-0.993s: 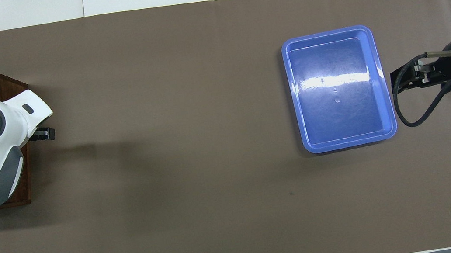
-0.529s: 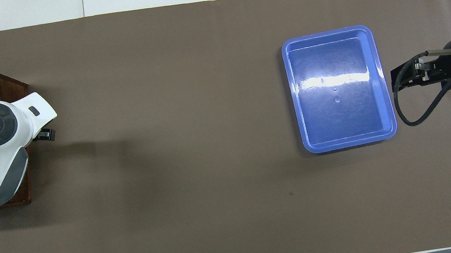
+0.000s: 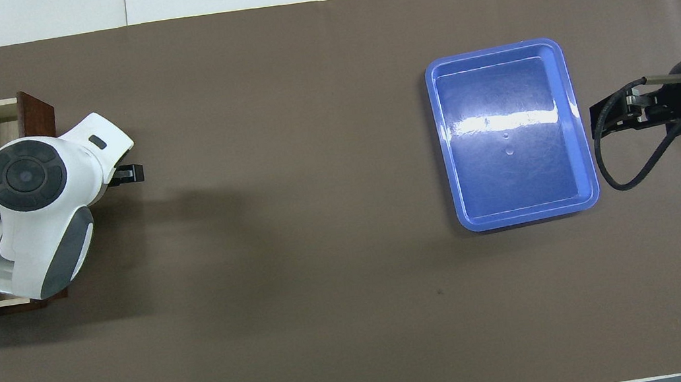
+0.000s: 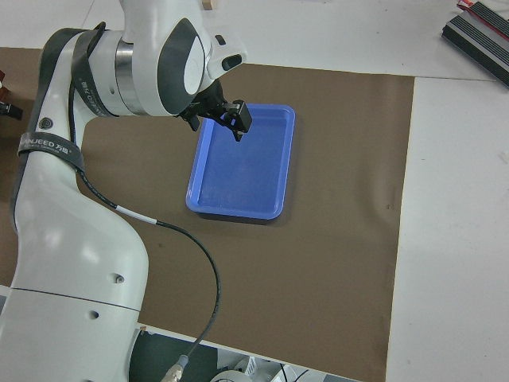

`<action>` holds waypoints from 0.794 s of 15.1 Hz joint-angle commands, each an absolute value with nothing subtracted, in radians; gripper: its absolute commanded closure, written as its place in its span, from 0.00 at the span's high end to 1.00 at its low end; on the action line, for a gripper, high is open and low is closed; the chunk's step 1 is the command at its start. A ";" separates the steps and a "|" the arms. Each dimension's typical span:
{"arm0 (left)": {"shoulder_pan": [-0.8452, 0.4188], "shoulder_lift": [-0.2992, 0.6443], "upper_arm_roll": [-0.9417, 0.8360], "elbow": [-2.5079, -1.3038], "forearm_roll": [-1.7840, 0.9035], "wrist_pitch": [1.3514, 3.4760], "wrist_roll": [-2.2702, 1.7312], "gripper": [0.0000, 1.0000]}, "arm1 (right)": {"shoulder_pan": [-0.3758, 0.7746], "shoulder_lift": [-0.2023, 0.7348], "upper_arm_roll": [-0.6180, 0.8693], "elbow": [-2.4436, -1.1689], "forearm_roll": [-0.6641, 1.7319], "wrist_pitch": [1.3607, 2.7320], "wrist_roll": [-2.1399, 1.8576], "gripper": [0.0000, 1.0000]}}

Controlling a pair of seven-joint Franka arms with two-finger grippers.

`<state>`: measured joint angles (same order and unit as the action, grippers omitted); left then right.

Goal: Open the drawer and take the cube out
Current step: 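Pull the drawer open toward the robot with the left gripper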

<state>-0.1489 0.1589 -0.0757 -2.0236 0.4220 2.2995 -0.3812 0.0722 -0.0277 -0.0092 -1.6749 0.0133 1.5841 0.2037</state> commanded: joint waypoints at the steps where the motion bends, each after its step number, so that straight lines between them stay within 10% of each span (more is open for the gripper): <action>1: -0.212 0.207 -0.072 -1.959 0.336 2.283 -0.394 1.00 | 0.063 -0.049 -0.005 -1.698 -0.002 1.595 0.184 0.99; 7: -0.230 0.207 -0.071 -1.936 0.322 2.221 -0.394 1.00 | 0.064 -0.049 -0.005 -1.698 -0.002 1.603 0.189 0.99; 12: -0.232 0.242 -0.069 -1.619 0.166 1.894 -0.416 1.00 | 0.064 -0.049 -0.005 -1.700 -0.002 1.598 0.187 0.99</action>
<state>-0.2071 0.1946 -0.0783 -1.7884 0.2276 2.0394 -0.3897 0.0721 -0.0278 -0.0092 -1.6750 0.0133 1.5847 0.2037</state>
